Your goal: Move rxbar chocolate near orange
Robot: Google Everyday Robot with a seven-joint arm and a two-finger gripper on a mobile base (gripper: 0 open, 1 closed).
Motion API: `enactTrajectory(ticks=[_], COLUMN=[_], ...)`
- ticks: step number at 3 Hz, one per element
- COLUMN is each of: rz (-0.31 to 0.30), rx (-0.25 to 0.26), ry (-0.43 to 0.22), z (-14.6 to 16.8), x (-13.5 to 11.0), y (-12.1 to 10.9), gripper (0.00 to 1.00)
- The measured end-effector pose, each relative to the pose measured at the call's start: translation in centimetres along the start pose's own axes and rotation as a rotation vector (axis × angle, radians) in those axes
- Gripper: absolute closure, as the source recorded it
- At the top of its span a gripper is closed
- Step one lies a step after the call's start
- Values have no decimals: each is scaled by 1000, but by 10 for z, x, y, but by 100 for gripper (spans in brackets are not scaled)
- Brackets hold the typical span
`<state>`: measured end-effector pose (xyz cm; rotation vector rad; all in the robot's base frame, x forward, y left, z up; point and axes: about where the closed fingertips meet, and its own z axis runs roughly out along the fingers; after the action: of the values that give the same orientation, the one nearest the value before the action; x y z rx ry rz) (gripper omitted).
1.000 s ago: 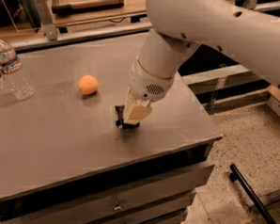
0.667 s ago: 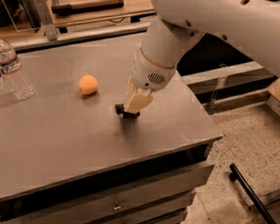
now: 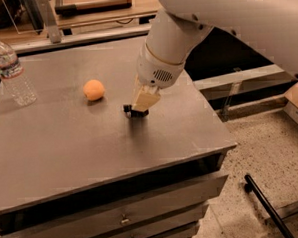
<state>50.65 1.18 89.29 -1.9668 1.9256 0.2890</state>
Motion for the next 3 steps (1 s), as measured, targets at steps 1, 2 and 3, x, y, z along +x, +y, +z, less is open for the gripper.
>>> enactTrajectory(ticks=[1,2,3], rz=[-1,-8,-3], rx=[53,117,192], ry=[24,46,49], z=[-5,-6,0], x=[-2,0,12], y=[-13,-31,-65], gripper=[100,100,100])
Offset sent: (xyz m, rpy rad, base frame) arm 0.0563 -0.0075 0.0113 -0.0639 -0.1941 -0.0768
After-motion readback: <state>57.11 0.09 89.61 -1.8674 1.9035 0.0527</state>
